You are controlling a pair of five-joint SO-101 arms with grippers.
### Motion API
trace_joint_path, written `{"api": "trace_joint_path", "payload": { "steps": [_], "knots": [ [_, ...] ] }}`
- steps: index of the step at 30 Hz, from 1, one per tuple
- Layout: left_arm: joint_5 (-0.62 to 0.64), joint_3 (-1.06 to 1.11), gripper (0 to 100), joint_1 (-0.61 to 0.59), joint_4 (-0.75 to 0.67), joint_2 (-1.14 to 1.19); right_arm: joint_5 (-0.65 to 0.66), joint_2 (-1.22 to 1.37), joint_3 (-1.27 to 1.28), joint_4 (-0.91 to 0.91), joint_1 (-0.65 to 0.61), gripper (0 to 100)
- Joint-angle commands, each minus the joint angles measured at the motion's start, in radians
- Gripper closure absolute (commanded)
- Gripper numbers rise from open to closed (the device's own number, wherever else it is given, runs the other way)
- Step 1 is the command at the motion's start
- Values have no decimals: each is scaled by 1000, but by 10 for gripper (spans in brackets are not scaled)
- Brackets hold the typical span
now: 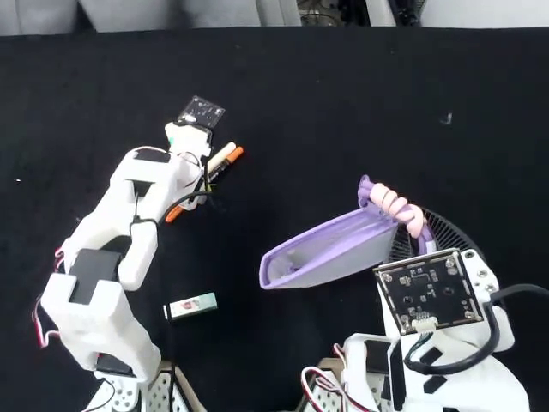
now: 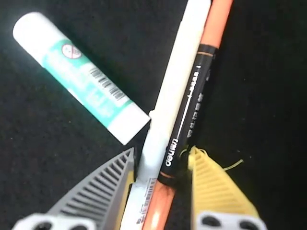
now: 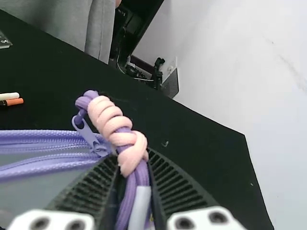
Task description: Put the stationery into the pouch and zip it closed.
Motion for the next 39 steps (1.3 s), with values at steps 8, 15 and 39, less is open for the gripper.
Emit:
{"api": "trace_joint_path", "payload": {
  "steps": [8, 15, 39],
  "knots": [
    [-58, -79, 961, -2, 48, 18, 8, 25, 1, -25, -15, 988],
    [-124, -113, 961, 24, 219, 20, 8, 25, -1, -25, -15, 988],
    [-114, -125, 831, 44, 242, 8, 34, 24, -1, -18, -11, 988]
  ]
}}
